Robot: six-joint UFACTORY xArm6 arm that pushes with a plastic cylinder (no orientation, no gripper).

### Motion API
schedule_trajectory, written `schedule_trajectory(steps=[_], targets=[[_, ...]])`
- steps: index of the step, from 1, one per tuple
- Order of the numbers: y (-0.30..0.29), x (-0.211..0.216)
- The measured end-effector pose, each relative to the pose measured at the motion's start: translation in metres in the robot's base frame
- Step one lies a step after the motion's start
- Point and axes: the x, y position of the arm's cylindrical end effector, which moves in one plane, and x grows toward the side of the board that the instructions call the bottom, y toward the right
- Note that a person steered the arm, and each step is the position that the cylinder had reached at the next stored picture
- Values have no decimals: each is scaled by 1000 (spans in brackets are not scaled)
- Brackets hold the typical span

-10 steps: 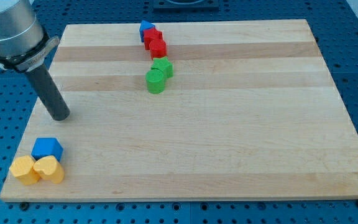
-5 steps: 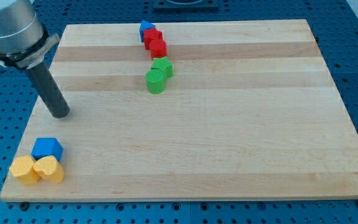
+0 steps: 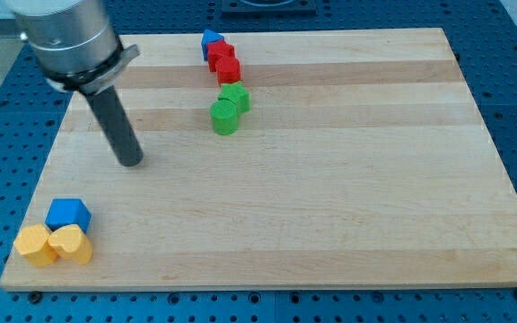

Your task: Push the green circle slightly right

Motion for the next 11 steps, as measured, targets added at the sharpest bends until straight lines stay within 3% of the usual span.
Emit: schedule_trajectory(steps=[4, 6, 11], targets=[[65, -51], [91, -57], [230, -64]])
